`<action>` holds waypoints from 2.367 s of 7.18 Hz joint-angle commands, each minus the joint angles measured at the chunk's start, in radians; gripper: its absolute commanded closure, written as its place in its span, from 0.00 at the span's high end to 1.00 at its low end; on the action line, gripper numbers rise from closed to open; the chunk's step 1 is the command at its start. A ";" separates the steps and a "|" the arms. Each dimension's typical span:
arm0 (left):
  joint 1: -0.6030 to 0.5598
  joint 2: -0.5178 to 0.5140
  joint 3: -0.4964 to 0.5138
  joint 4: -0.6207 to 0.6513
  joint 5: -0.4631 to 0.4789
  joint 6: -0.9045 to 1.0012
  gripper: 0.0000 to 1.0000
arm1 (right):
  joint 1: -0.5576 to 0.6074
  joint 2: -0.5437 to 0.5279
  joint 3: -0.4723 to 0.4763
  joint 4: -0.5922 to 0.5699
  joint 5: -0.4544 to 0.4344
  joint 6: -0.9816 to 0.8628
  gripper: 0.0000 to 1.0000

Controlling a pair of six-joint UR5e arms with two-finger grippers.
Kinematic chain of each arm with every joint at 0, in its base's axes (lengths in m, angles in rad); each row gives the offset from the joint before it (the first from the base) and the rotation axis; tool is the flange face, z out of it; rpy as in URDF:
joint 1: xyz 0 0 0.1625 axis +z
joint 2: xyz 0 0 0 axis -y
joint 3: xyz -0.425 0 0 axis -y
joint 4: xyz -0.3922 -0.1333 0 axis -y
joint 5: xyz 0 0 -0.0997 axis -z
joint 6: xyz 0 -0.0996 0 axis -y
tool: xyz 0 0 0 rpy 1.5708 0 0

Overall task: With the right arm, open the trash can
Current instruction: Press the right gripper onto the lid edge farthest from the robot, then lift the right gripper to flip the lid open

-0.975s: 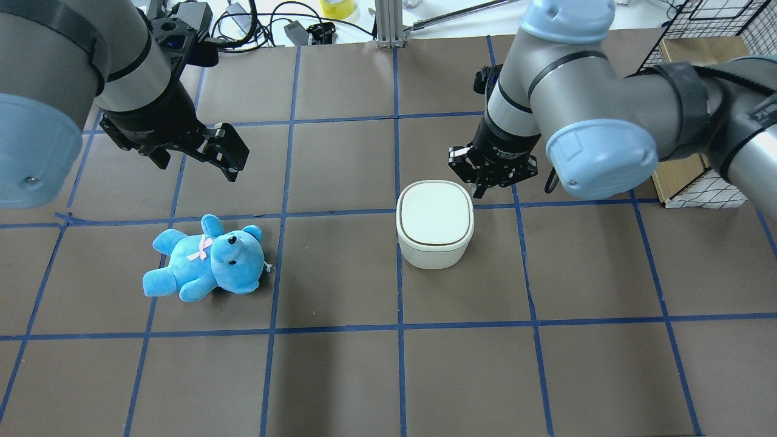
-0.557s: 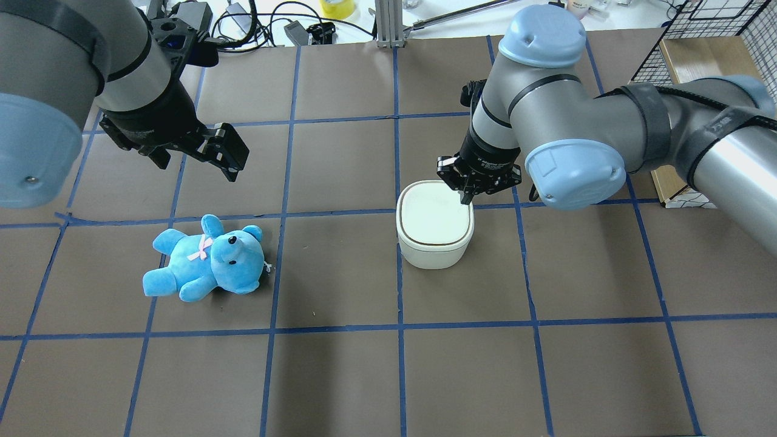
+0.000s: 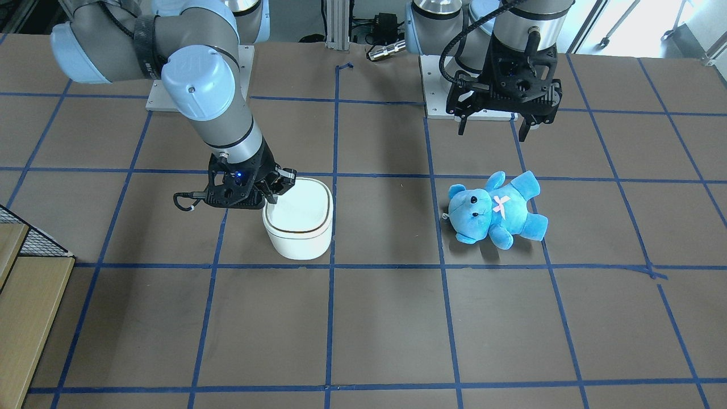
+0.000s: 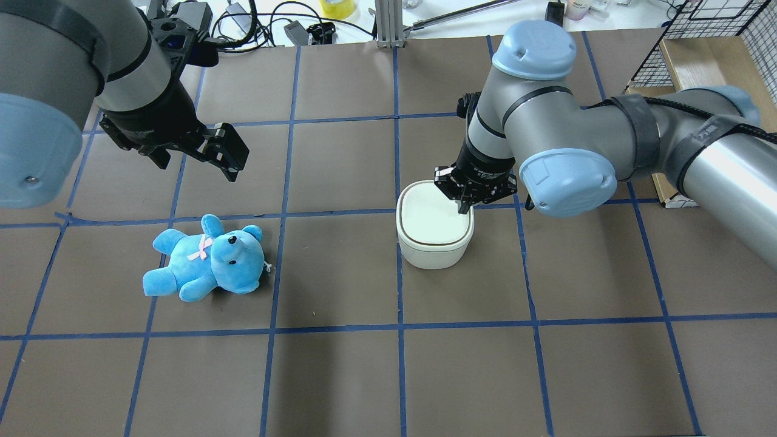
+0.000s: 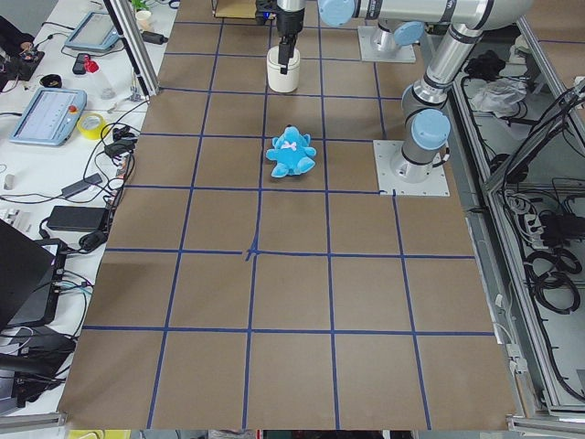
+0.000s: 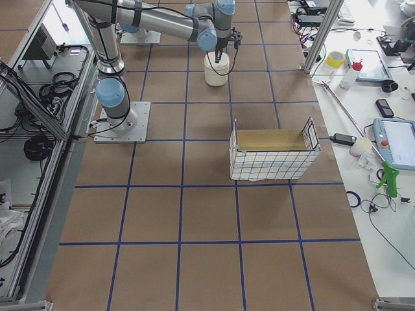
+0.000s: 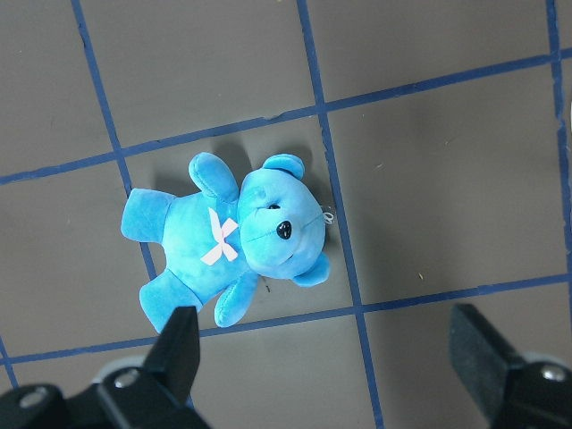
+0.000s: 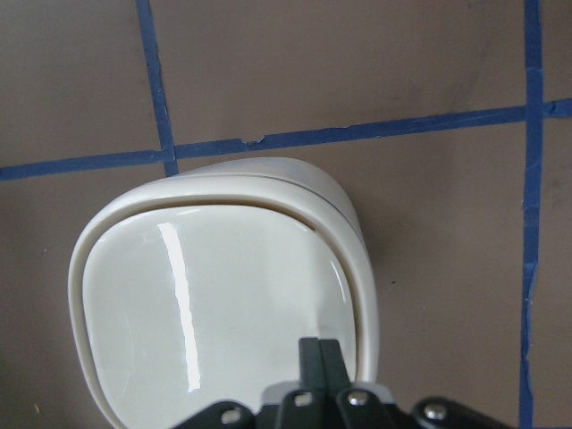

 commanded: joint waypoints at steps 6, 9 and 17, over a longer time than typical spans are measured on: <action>0.000 0.000 0.000 0.000 0.000 0.000 1.00 | 0.000 0.022 0.002 -0.004 0.007 -0.005 0.00; 0.000 0.000 0.000 0.000 0.000 0.000 1.00 | 0.000 0.026 0.002 -0.001 0.006 0.000 0.00; 0.000 0.000 0.000 0.000 0.000 0.000 1.00 | -0.015 -0.082 -0.084 0.062 -0.087 -0.002 0.90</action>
